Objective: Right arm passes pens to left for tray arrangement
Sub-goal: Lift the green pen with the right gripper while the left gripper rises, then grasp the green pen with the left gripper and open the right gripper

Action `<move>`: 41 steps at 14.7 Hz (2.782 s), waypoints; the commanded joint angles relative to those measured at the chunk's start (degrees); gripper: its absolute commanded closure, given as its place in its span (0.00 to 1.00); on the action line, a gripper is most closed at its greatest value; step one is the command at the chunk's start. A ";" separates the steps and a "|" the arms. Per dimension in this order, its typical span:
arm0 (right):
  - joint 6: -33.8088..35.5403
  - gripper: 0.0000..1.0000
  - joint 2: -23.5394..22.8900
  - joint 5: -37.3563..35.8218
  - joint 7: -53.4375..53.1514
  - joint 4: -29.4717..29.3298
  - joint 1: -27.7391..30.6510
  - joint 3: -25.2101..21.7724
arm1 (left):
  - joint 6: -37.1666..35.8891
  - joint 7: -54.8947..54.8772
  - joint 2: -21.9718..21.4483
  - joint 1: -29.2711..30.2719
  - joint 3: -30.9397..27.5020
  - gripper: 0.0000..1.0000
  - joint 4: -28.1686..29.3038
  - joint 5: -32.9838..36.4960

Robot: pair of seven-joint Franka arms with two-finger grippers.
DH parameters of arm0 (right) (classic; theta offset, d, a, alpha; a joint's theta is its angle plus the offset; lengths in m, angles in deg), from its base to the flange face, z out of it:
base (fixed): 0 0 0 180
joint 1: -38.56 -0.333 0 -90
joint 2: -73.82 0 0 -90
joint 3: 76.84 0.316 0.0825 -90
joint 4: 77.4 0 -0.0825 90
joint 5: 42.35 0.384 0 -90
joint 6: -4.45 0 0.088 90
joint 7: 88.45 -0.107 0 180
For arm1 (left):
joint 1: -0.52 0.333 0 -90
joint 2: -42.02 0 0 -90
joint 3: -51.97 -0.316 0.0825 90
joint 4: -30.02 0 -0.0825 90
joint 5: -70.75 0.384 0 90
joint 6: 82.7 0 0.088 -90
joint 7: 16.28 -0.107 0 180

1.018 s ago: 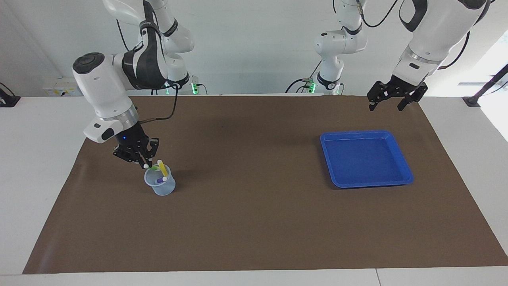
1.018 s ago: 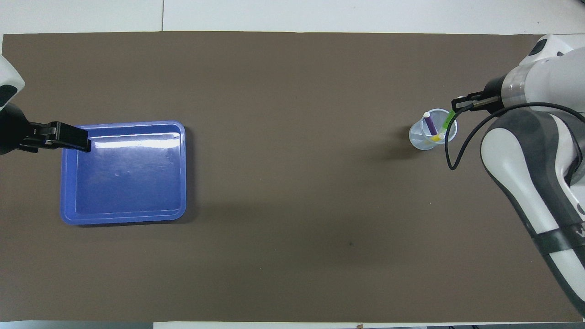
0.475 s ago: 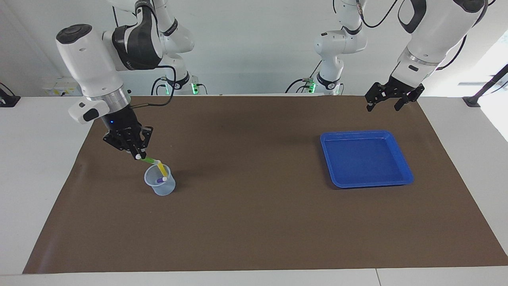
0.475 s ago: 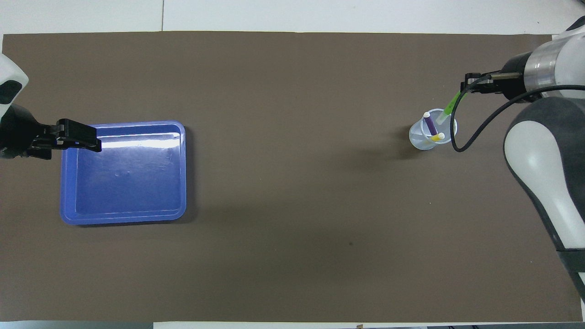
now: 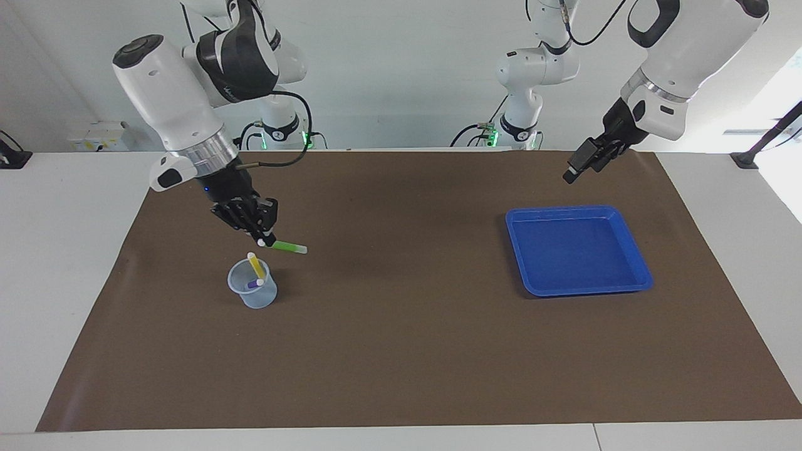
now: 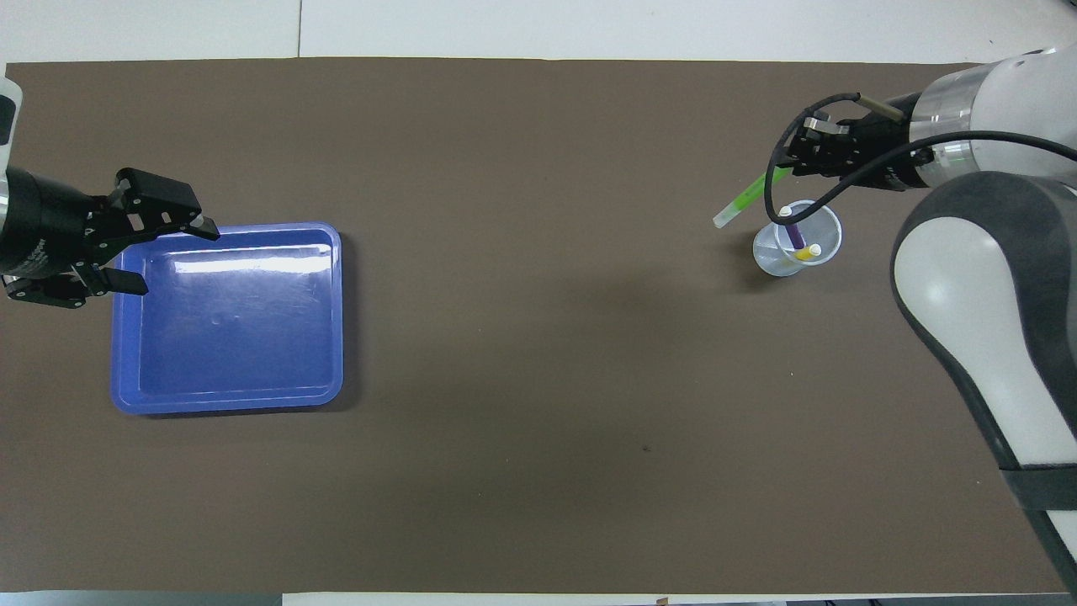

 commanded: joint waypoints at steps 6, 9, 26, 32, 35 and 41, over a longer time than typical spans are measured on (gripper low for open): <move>-2.35 1.00 -4.87 0.34 -35.99 -6.99 0.21 13.30 | 7.15 52.73 0.02 -8.17 -0.09 0.00 -0.06 -0.85; -2.35 1.00 -4.87 0.08 -41.02 -6.99 -0.05 16.64 | 7.25 62.50 -0.15 -10.37 0.09 0.00 0.55 -1.11; -2.44 1.00 -4.70 -6.33 -47.10 -6.99 -0.23 23.16 | 22.01 54.98 -3.14 -15.39 0.26 0.00 13.82 -6.56; -2.53 1.00 -4.70 -6.86 -46.84 -6.99 -0.23 23.24 | 24.12 54.63 -2.97 -15.48 0.26 0.10 14.09 -6.56; -2.52 1.00 -4.70 -7.57 -46.66 -6.99 -0.32 23.24 | 24.12 54.54 -2.97 -15.82 0.35 0.30 14.09 -6.56; -2.70 1.00 -4.78 -7.65 -46.57 -6.99 -0.32 23.24 | 24.12 54.54 -3.06 -16.27 0.35 0.47 14.18 -6.56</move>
